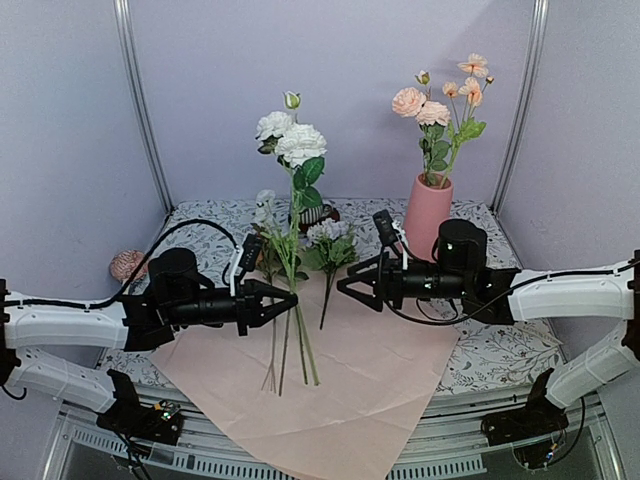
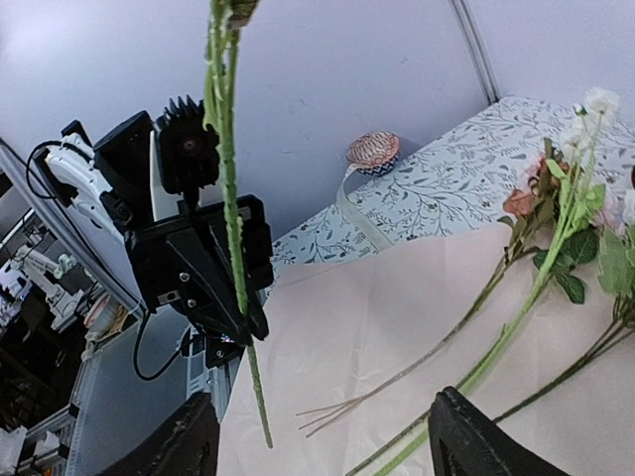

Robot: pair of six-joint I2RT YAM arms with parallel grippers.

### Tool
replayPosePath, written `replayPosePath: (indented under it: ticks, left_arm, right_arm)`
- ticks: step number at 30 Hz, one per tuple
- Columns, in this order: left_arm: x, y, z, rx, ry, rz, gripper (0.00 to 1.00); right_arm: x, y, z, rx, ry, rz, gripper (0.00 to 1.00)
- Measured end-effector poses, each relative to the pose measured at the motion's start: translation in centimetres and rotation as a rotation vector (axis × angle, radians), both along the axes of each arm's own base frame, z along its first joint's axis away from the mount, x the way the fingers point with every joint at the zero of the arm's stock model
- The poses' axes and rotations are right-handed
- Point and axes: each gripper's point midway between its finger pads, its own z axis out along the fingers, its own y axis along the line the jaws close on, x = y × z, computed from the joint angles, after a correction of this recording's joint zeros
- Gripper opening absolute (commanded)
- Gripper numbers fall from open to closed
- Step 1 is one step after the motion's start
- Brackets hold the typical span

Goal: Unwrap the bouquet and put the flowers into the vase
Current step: Pass from the left arm to the right

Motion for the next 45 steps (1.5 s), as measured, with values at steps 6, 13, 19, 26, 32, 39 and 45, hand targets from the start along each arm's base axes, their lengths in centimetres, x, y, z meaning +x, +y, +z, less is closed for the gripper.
replayPosePath:
  ticks: [6,13,19,26,32,39,45]
  left_arm:
    - [-0.7,-1.1,0.2,-0.002,-0.012,-0.032,0.00]
    - [-1.2,-2.0,0.5,-0.007,-0.028,-0.058,0.00]
    - [-1.3,-2.5,0.6,-0.005,-0.034,-0.069,0.00]
    - [-1.4,-2.7,0.2,0.006,-0.036,-0.070,0.00]
    - [-1.4,-2.8,0.4,0.007,-0.048,-0.067,0.11]
    - [-1.4,-3.0,0.7,0.004,-0.061,-0.065,0.59]
    - [-1.2,-2.6,0.9,0.011,-0.066,-0.039,0.78]
  right_arm:
    - [-0.7,2.4,1.8,0.054,-0.017,0.067,0.54]
    - [-2.2,5.0,3.5,0.103,-0.054,0.146,0.36]
    - [-2.3,5.6,4.2,0.128,-0.072,0.167,0.31]
    - [-2.2,6.0,3.9,0.127,-0.070,0.178,0.20]
    - [-2.3,6.1,3.8,0.129,-0.065,0.184,0.03]
    - [-1.5,5.9,3.7,0.117,-0.068,0.135,0.03]
    - [1.0,3.8,4.1,0.036,-0.110,-0.063,0.03]
